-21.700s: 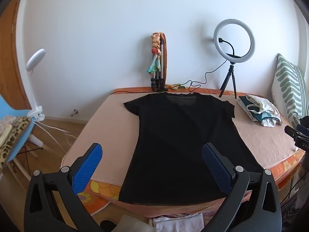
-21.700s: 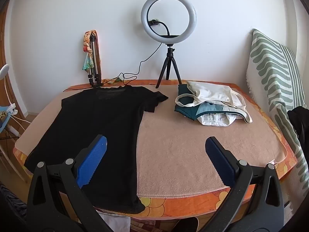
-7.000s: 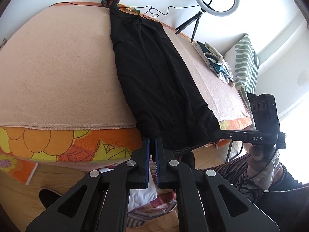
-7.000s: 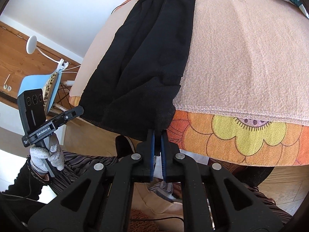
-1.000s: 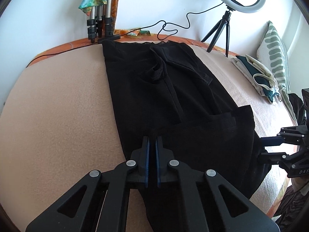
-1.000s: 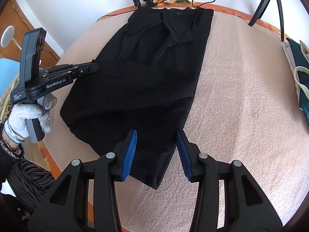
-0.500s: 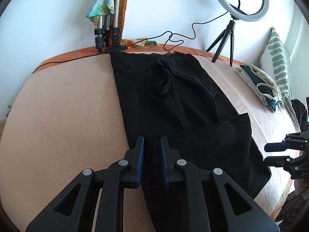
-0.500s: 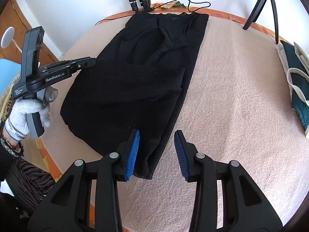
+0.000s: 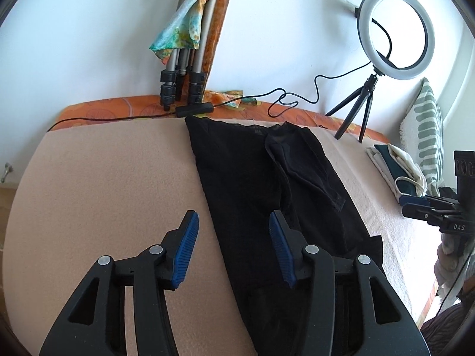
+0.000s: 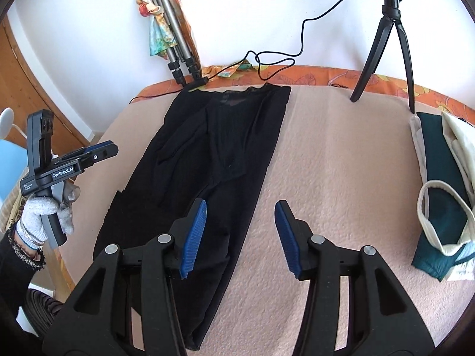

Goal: Fold small clothes
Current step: 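Move both open grippers to the collar end of the shirt strip, then grasp the collar end of the shirt strip with both grippers, then lift the collar end and fold it over the hem end, then open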

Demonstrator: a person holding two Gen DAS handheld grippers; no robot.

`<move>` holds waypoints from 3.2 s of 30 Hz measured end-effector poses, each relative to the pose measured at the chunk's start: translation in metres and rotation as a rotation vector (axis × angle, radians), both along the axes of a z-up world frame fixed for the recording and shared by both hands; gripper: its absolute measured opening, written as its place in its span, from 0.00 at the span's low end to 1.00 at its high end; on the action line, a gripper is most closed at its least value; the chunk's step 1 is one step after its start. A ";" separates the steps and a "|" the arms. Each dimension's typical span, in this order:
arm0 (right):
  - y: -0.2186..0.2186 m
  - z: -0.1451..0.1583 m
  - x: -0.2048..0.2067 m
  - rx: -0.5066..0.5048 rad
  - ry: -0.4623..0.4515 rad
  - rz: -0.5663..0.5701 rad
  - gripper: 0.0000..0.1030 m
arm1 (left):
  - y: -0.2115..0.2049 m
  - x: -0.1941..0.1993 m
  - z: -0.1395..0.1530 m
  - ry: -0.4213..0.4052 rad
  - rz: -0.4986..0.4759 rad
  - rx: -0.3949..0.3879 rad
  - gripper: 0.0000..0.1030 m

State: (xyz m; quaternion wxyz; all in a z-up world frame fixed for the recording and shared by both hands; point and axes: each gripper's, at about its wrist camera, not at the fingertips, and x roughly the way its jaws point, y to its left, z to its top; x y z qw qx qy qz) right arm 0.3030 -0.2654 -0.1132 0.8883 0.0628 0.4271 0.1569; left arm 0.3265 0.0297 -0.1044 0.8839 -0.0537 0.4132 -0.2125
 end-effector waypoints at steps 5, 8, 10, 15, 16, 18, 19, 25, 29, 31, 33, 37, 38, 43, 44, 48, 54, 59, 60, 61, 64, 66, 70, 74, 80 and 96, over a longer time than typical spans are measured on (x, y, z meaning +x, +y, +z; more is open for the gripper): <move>-0.007 -0.006 0.055 0.020 0.013 0.021 0.49 | -0.001 0.037 -0.007 0.039 -0.009 -0.021 0.47; -0.009 -0.010 0.088 0.018 0.024 0.027 0.49 | -0.004 0.060 -0.013 0.058 -0.020 -0.025 0.47; -0.011 -0.014 0.110 0.032 0.028 0.025 0.49 | -0.003 0.078 -0.018 0.076 -0.015 -0.045 0.47; -0.015 -0.029 0.157 0.056 0.057 0.004 0.49 | -0.003 0.119 -0.033 0.110 0.004 -0.098 0.47; -0.015 -0.031 0.165 0.056 0.056 0.002 0.49 | -0.005 0.127 -0.035 0.113 0.003 -0.097 0.47; -0.014 -0.034 0.178 0.061 0.055 0.000 0.49 | -0.010 0.139 -0.039 0.111 -0.001 -0.076 0.47; -0.013 -0.037 0.183 0.064 0.057 -0.002 0.49 | -0.012 0.145 -0.041 0.109 -0.004 -0.067 0.47; -0.005 -0.048 0.208 0.074 0.059 0.010 0.49 | -0.024 0.169 -0.050 0.109 -0.016 -0.050 0.47; 0.007 -0.055 0.220 0.066 0.065 0.023 0.49 | -0.032 0.175 -0.053 0.091 -0.021 -0.011 0.47; 0.014 -0.056 0.223 0.049 0.052 0.028 0.49 | -0.035 0.176 -0.053 0.082 -0.029 0.002 0.46; 0.019 -0.056 0.226 0.043 0.046 0.030 0.49 | -0.037 0.177 -0.053 0.062 -0.025 0.034 0.27; 0.027 -0.056 0.230 0.008 0.050 0.039 0.15 | -0.045 0.176 -0.054 0.030 -0.063 0.064 0.05; 0.028 -0.056 0.231 0.010 0.054 0.045 0.11 | -0.046 0.176 -0.053 0.029 -0.064 0.061 0.05; 0.032 -0.045 0.229 0.019 0.029 0.053 0.08 | -0.044 0.173 -0.046 0.025 -0.065 -0.012 0.04; 0.032 -0.042 0.227 0.024 0.023 0.054 0.08 | -0.044 0.171 -0.043 0.018 -0.067 -0.022 0.04; 0.031 -0.023 0.218 0.048 -0.001 0.062 0.07 | -0.036 0.160 -0.022 -0.016 -0.085 -0.058 0.04; 0.034 0.013 0.186 0.066 -0.043 0.087 0.07 | -0.026 0.133 0.007 -0.045 -0.096 -0.104 0.04; 0.037 0.043 0.145 0.064 -0.077 0.123 0.07 | -0.021 0.095 0.037 -0.082 -0.132 -0.114 0.04; 0.037 0.047 0.136 0.065 -0.083 0.128 0.07 | -0.021 0.086 0.041 -0.089 -0.140 -0.114 0.04; 0.037 0.052 0.127 0.069 -0.088 0.130 0.07 | -0.020 0.076 0.046 -0.098 -0.147 -0.112 0.04; 0.034 0.061 0.098 0.090 -0.096 0.131 0.07 | -0.019 0.047 0.055 -0.110 -0.163 -0.111 0.04; 0.034 0.064 0.076 0.099 -0.100 0.130 0.07 | -0.018 0.024 0.059 -0.116 -0.170 -0.117 0.04; 0.035 0.063 0.030 0.107 -0.107 0.139 0.07 | -0.014 -0.026 0.061 -0.124 -0.190 -0.122 0.04; 0.039 0.055 -0.023 0.108 -0.126 0.158 0.07 | -0.005 -0.070 0.048 -0.123 -0.217 -0.114 0.04; 0.053 0.016 -0.088 0.072 -0.113 0.190 0.07 | 0.005 -0.119 0.012 -0.091 -0.245 -0.059 0.04; 0.051 -0.015 -0.161 -0.177 -0.106 0.308 0.20 | 0.024 -0.183 -0.019 -0.022 -0.331 0.127 0.06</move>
